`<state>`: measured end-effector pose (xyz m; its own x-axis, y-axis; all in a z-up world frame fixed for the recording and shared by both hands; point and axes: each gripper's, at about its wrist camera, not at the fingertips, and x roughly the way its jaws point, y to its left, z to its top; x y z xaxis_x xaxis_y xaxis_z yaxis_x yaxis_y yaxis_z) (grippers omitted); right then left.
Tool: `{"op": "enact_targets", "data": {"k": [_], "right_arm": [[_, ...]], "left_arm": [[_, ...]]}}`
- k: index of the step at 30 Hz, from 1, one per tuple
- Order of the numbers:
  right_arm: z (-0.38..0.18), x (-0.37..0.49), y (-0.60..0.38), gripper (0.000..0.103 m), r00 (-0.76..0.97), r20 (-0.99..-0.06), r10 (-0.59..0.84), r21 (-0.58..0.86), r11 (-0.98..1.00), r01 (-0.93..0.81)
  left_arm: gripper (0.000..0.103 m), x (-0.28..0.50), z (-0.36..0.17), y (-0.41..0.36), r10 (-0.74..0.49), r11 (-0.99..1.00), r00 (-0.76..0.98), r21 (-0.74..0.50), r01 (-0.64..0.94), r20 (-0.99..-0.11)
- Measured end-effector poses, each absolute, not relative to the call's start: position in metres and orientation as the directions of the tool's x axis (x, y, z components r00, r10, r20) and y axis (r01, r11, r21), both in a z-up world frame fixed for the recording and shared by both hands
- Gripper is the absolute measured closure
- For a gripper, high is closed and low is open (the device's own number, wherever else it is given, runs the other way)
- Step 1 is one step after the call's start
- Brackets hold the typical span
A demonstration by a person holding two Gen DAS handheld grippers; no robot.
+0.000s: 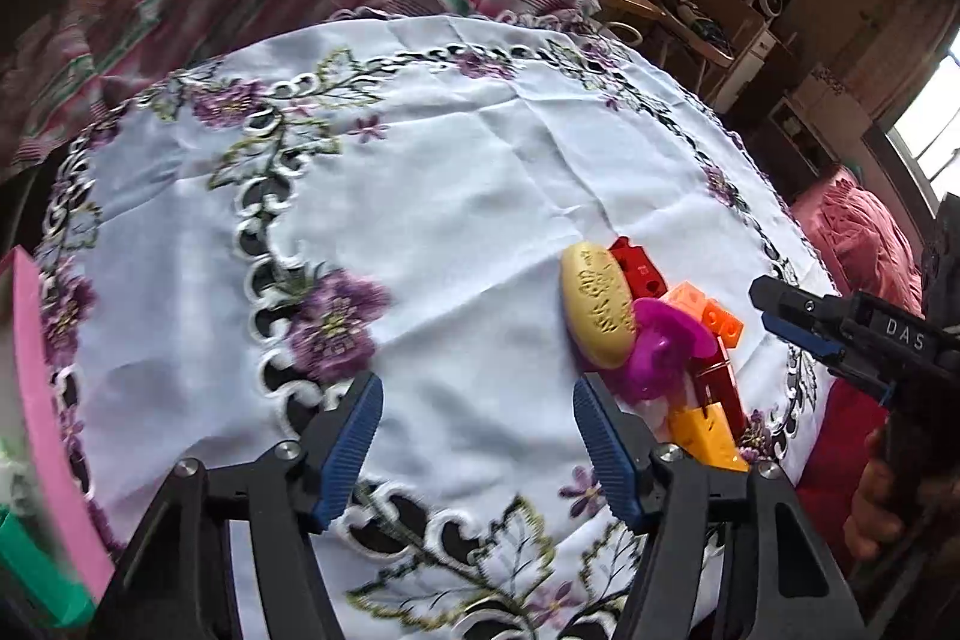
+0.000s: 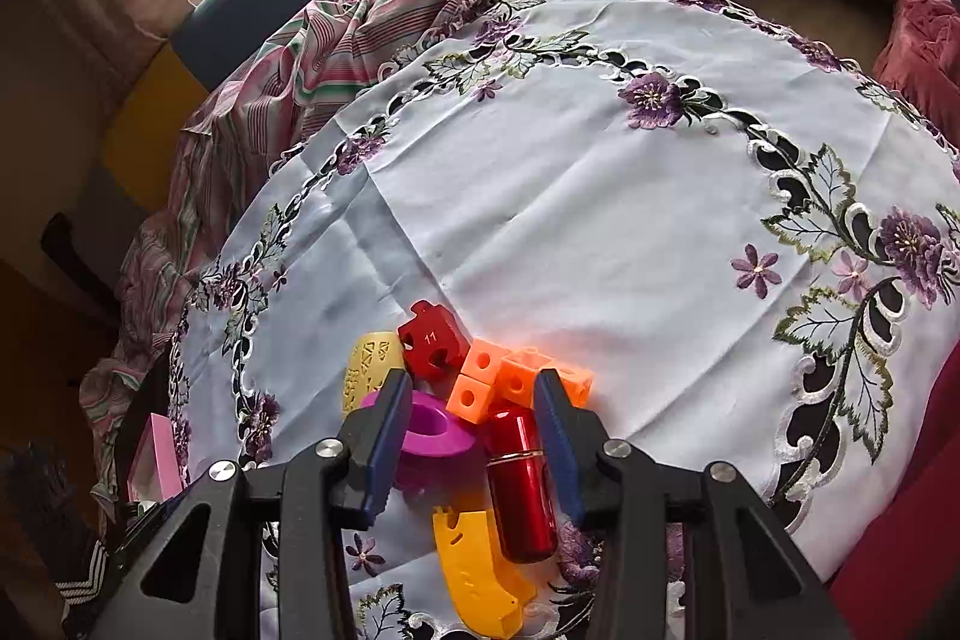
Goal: Organize rigid objects
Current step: 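Grasp the yellow oval soap with the left gripper, then carry the soap toward the tray with the left gripper while the right gripper grasps the yellow scraper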
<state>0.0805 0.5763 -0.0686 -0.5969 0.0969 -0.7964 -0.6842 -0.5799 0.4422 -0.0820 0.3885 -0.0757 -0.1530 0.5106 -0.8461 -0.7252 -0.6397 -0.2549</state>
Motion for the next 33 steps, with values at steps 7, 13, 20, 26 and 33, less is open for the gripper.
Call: {"op": "enact_targets", "data": {"k": [7, 13, 20, 26, 33], "right_arm": [[-0.071, 0.083, 0.580, 0.060, -0.611, -0.788, 0.073, 0.475, -0.559, -0.680], [-0.070, 0.083, 0.581, 0.060, -0.618, -0.783, 0.071, 0.484, -0.555, -0.677], [-0.070, 0.086, 0.584, 0.060, -0.625, -0.777, 0.074, 0.493, -0.545, -0.678], [-0.070, 0.086, 0.584, 0.060, -0.623, -0.778, 0.081, 0.488, -0.546, -0.681], [-0.072, 0.087, 0.586, 0.060, -0.635, -0.770, 0.060, 0.513, -0.533, -0.673]], "left_arm": [[0.036, -0.091, -0.089, 0.454, 0.502, -0.579, -0.063, -0.281, -0.766, -0.863], [0.037, -0.093, -0.103, 0.487, 0.472, -0.533, -0.041, -0.248, -0.809, -0.881], [0.049, -0.085, -0.117, 0.500, 0.439, -0.504, -0.078, -0.173, -0.846, -0.895], [0.061, -0.087, -0.115, 0.483, 0.449, -0.516, -0.111, -0.155, -0.842, -0.887], [0.061, -0.091, -0.102, 0.417, 0.457, -0.603, -0.205, -0.132, -0.787, -0.865]]}}
